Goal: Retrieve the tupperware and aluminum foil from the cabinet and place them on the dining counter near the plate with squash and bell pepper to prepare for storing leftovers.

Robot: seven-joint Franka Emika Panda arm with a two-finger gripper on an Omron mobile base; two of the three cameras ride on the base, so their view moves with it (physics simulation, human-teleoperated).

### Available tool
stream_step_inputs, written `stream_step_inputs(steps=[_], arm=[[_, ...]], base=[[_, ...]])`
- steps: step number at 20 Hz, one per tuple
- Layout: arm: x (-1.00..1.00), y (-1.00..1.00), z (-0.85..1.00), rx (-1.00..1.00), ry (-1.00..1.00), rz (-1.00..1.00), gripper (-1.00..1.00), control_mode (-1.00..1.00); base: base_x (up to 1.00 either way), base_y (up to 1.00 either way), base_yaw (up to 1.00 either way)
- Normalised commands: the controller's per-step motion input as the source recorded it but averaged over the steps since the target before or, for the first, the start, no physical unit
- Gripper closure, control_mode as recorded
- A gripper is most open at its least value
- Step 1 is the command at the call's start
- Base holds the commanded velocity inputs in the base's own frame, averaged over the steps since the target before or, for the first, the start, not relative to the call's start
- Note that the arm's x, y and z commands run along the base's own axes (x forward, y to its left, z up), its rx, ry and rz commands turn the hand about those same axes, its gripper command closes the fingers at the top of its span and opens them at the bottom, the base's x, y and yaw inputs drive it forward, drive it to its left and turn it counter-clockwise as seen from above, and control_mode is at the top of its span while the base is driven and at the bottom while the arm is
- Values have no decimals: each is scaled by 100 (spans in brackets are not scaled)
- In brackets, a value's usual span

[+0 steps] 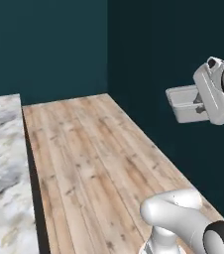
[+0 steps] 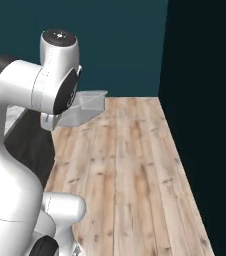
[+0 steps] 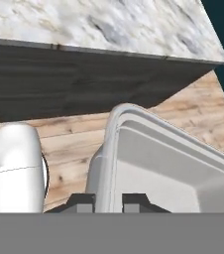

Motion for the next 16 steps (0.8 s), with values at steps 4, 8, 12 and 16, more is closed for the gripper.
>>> stream_step_inputs(steps=[4, 8, 12, 16], arm=[[0, 0, 0, 0, 0, 0, 100, 100], [0, 0, 0, 0, 0, 0, 100, 100], [0, 0, 0, 0, 0, 0, 100, 100], [0, 0, 0, 0, 0, 0, 100, 100]], base=[[100, -29, 56], [100, -38, 50], [100, -58, 35], [100, -66, 8]])
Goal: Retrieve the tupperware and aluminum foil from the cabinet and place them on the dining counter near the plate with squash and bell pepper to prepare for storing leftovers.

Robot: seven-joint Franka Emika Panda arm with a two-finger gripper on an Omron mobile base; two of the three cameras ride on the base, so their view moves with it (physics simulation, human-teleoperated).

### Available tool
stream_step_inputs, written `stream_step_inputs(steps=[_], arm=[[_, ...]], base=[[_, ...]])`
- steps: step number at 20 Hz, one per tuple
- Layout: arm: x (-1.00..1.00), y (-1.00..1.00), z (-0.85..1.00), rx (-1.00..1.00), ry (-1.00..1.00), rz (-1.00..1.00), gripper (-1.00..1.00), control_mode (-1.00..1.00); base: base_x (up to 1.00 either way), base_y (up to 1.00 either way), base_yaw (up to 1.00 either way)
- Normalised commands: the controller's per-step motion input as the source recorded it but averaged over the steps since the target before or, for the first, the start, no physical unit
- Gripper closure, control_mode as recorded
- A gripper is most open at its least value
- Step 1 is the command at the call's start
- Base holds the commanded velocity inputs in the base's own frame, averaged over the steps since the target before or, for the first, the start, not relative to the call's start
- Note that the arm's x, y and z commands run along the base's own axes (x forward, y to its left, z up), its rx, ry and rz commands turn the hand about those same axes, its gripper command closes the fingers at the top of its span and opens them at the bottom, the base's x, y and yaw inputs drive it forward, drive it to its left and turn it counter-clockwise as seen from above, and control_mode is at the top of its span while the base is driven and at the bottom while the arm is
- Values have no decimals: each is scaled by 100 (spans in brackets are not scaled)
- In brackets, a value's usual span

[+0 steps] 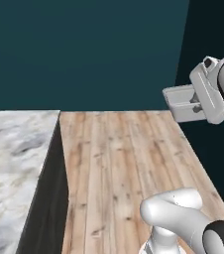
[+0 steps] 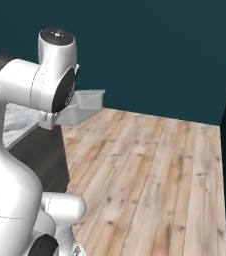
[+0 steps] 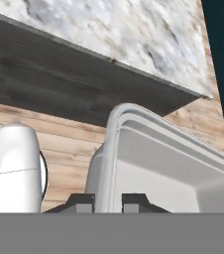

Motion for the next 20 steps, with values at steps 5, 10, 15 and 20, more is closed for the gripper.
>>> stream_step_inputs(steps=[5, 10, 15, 20], arm=[[0, 0, 0, 0, 0, 0, 100, 100], [0, 0, 0, 0, 0, 0, 100, 100], [0, 0, 0, 0, 0, 0, 100, 100], [0, 0, 0, 0, 0, 0, 100, 100]], base=[[100, -26, -11], [100, -2, -10], [100, 0, -2], [100, 0, 30]])
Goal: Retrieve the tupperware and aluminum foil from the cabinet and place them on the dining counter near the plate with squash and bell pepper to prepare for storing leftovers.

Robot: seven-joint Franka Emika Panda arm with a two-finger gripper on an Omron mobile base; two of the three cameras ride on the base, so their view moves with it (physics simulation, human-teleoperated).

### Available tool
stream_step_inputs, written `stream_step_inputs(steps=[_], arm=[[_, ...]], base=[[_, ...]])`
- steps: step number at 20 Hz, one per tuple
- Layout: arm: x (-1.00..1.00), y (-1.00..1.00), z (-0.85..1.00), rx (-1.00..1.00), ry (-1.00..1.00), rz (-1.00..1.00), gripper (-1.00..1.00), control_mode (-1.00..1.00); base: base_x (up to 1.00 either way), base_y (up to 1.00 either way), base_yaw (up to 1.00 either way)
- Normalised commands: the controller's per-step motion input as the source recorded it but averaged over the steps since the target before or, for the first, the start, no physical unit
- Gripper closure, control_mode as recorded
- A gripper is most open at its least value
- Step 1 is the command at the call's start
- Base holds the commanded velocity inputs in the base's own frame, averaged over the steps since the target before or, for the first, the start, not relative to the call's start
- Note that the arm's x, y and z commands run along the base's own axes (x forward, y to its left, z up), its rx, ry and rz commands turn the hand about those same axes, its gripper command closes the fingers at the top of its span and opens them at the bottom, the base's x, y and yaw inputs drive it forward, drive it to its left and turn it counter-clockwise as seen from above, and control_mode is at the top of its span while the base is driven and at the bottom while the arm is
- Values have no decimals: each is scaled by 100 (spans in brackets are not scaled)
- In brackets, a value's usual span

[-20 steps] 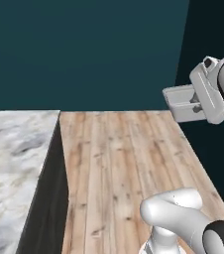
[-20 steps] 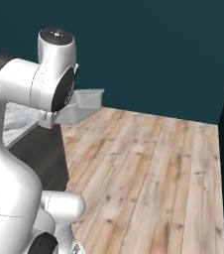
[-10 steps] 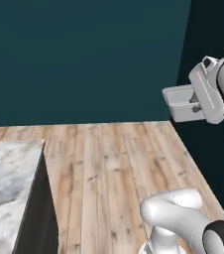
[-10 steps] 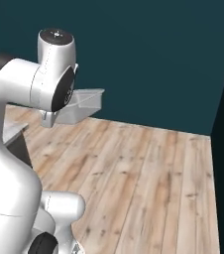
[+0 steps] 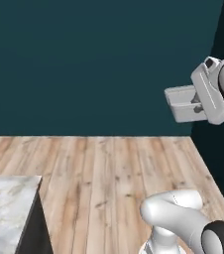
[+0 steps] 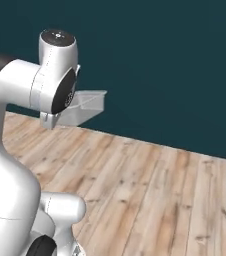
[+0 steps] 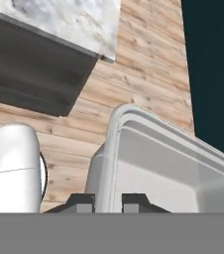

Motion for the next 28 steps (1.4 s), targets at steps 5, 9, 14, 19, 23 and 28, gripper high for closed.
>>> stream_step_inputs(steps=[5, 9, 14, 19, 23, 28], arm=[[0, 0, 0, 0, 0, 0, 100, 100], [0, 0, 0, 0, 0, 0, 100, 100], [0, 0, 0, 0, 0, 0, 100, 100], [0, 0, 0, 0, 0, 0, 100, 100], [0, 0, 0, 0, 0, 0, 100, 100], [0, 0, 0, 0, 0, 0, 100, 100]], base=[[100, 0, 61], [100, -7, 65], [100, -7, 62], [100, -8, 63], [100, -8, 63], [100, -21, 58]])
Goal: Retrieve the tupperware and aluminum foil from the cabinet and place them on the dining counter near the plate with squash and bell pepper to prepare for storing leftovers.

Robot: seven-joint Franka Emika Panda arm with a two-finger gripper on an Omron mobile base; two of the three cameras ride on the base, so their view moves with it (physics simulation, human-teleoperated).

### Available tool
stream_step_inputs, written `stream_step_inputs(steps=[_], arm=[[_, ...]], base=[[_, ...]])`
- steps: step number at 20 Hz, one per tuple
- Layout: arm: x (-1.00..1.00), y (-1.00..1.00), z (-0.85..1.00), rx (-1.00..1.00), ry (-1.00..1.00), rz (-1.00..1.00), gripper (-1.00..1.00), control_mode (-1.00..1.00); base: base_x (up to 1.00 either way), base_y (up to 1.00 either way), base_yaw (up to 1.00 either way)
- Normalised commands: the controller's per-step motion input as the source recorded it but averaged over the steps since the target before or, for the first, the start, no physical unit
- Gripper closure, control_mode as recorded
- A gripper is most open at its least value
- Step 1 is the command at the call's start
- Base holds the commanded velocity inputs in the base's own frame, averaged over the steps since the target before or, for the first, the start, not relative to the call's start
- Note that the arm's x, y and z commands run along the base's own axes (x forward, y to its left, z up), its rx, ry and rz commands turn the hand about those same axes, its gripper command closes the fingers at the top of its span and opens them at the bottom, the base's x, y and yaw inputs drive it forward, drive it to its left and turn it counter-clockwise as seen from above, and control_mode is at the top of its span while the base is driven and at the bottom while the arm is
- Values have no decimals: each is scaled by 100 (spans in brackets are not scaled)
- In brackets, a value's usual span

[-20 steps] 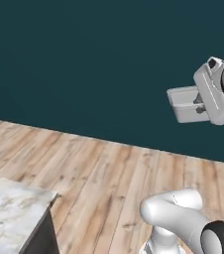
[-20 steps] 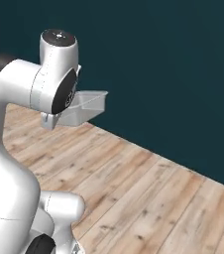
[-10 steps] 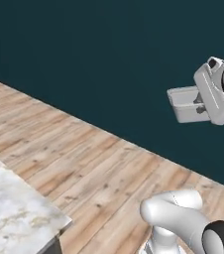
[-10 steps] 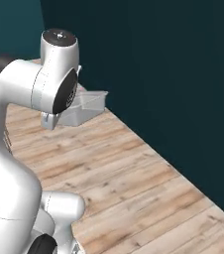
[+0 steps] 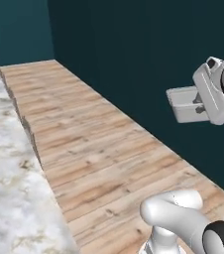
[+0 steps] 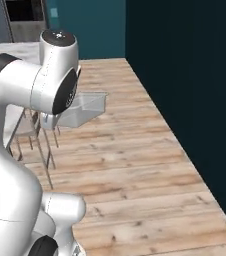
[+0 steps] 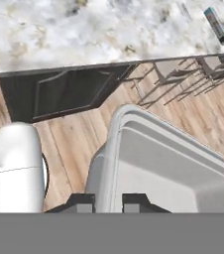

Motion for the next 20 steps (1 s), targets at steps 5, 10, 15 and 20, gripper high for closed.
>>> stream_step_inputs(steps=[5, 10, 15, 20], arm=[[0, 0, 0, 0, 0, 0, 100, 100], [0, 0, 0, 0, 0, 0, 100, 100], [0, 0, 0, 0, 0, 0, 100, 100], [0, 0, 0, 0, 0, 0, 100, 100]], base=[[100, -39, 50], [100, -57, 43], [100, -66, 37], [100, -46, 40]])
